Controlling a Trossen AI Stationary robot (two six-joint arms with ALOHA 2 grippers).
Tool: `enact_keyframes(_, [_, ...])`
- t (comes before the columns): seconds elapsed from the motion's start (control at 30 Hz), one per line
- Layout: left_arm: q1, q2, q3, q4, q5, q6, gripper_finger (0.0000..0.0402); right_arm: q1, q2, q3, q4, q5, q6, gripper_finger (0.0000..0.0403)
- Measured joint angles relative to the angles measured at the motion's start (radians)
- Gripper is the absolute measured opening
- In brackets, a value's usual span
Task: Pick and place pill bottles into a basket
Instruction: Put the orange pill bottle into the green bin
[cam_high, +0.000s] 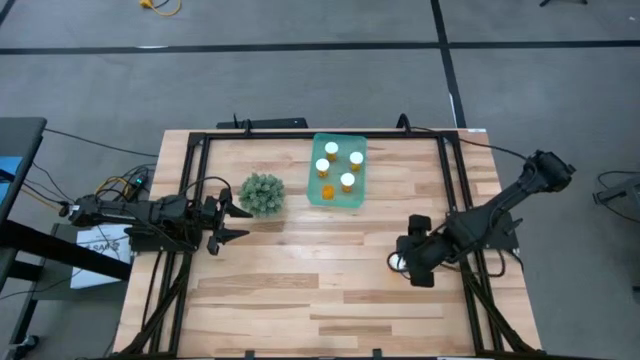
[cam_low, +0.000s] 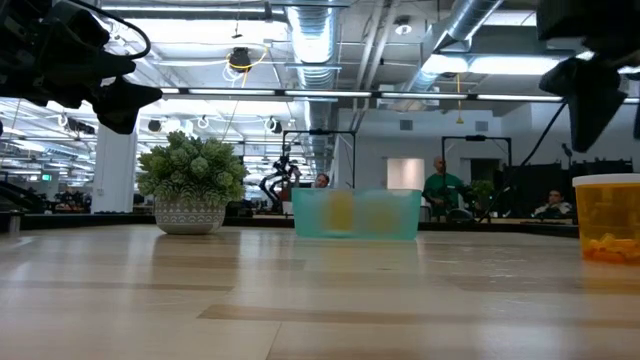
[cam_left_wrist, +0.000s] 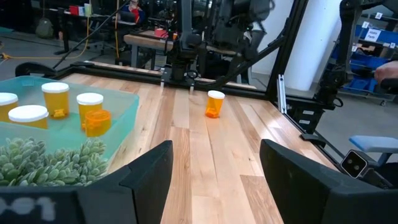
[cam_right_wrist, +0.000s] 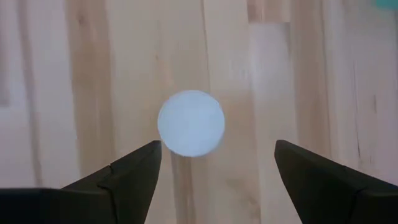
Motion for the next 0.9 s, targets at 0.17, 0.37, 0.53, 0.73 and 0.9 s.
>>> enact_keyframes(0.17, [0.0, 0.0, 0.0, 0.0, 0.0, 0.0, 0.0231, 0.0, 0.07, -0.003, 0.004, -0.018, -0.016, 0.0306])
enact_keyframes(0.37, [0.0, 0.0, 0.0, 0.0, 0.0, 0.0, 0.0231, 0.0, 0.141, -0.003, 0.059, -0.06, -0.053, 0.0306])
enact_keyframes(0.53, [0.0, 0.0, 0.0, 0.0, 0.0, 0.0, 0.0231, -0.006, 0.184, -0.003, 0.094, -0.063, -0.086, 0.0306])
enact_keyframes(0.73, [0.0, 0.0, 0.0, 0.0, 0.0, 0.0, 0.0231, -0.037, 0.218, -0.003, 0.146, -0.085, -0.126, 0.0305])
enact_keyframes(0.9, [0.0, 0.0, 0.0, 0.0, 0.0, -0.001, 0.0231, -0.071, 0.218, -0.003, 0.139, -0.133, -0.133, 0.0266])
